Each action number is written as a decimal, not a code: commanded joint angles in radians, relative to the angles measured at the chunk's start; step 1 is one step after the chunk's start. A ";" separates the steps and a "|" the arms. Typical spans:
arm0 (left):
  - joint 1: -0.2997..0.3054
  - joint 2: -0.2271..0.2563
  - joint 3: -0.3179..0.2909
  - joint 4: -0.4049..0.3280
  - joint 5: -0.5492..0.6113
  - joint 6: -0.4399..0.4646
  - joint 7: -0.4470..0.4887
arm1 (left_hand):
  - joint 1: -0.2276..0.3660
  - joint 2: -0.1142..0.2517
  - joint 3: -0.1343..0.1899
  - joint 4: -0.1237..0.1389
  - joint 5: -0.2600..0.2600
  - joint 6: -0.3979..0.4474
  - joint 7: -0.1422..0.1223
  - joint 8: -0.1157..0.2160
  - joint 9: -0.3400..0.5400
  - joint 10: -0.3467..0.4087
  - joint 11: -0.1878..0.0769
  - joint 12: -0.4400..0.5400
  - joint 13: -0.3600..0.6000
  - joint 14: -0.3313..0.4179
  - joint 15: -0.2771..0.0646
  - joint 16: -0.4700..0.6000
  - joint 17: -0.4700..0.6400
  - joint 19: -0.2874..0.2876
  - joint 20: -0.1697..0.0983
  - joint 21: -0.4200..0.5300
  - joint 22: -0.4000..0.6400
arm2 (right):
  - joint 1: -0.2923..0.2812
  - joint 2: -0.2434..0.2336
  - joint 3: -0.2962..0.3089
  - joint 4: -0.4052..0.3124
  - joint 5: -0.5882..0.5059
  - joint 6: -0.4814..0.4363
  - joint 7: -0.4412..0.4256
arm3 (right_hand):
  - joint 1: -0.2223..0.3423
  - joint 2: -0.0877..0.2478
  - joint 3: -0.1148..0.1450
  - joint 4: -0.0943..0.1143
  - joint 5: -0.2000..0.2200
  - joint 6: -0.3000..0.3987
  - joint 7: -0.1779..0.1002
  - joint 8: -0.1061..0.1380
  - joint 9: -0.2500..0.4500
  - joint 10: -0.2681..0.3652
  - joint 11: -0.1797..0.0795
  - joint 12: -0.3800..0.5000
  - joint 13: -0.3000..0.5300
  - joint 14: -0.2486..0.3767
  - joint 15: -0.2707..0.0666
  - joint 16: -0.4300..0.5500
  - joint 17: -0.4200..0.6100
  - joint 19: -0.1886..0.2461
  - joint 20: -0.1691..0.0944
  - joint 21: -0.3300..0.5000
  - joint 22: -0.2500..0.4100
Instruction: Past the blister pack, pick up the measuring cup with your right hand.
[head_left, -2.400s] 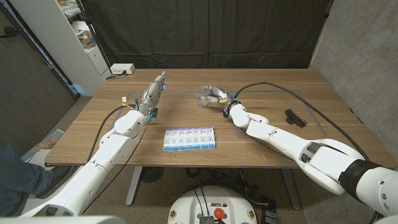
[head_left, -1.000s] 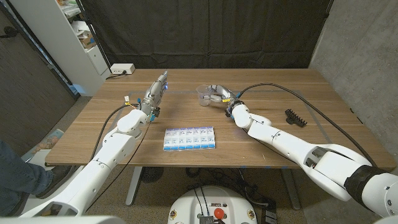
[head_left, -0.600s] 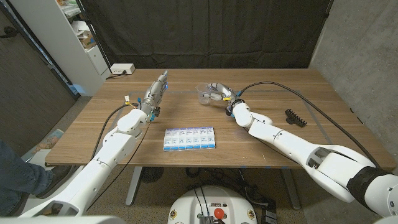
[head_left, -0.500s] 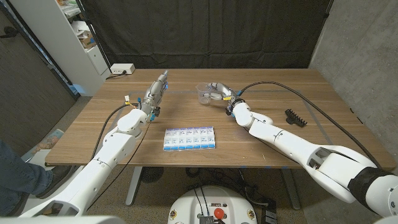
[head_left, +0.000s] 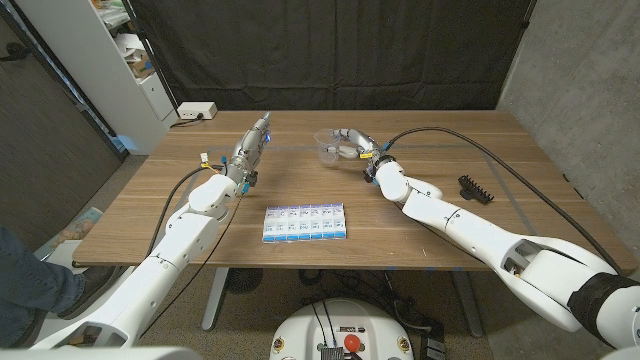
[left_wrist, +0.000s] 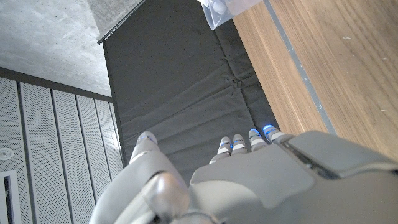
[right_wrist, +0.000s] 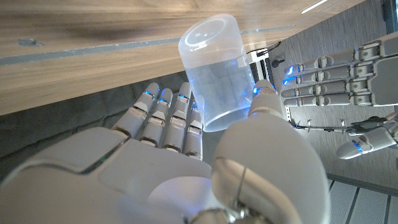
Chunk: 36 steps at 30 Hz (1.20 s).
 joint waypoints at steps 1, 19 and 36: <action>0.001 0.002 -0.003 0.000 -0.001 -0.008 -0.004 | 0.004 0.004 -0.002 0.000 -0.003 0.005 0.001 0.003 0.005 -0.061 -0.001 0.008 0.005 -0.104 0.002 0.003 0.004 -0.137 0.004 0.004 0.002 | -0.019 -0.026 0.018 -0.081 -0.017 -0.020 0.002 | 0.005 0.021 0.002 0.002 -0.008 0.012 -0.001 -0.003 0.004 0.010 0.002 -0.005 0.003 0.051 -0.008 0.016 0.001 0.021 0.000 0.006 0.003; -0.028 -0.006 -0.002 0.034 -0.003 -0.020 -0.020 | 0.006 0.005 -0.003 -0.001 -0.004 0.005 0.002 0.003 0.005 -0.061 -0.002 0.008 0.005 -0.104 0.001 0.003 0.004 -0.138 0.004 0.004 0.002 | -0.020 -0.050 0.056 -0.168 -0.021 -0.064 0.014 | 0.022 0.033 0.010 -0.001 -0.032 0.034 0.003 -0.009 0.005 0.043 0.005 -0.010 0.004 0.154 -0.031 0.041 0.003 0.057 0.004 0.008 0.003; -0.022 -0.013 -0.003 0.031 -0.002 -0.024 -0.013 | 0.008 0.006 -0.005 -0.002 -0.004 0.007 0.002 0.004 0.005 -0.063 0.001 0.008 0.005 -0.107 0.004 0.003 0.004 -0.138 0.004 0.004 0.002 | -0.030 -0.080 0.087 -0.258 -0.019 -0.081 0.031 | 0.024 0.034 0.011 -0.001 -0.040 0.045 0.007 -0.010 0.005 0.049 0.008 -0.014 0.004 0.155 -0.036 0.036 0.005 0.057 0.002 0.004 0.003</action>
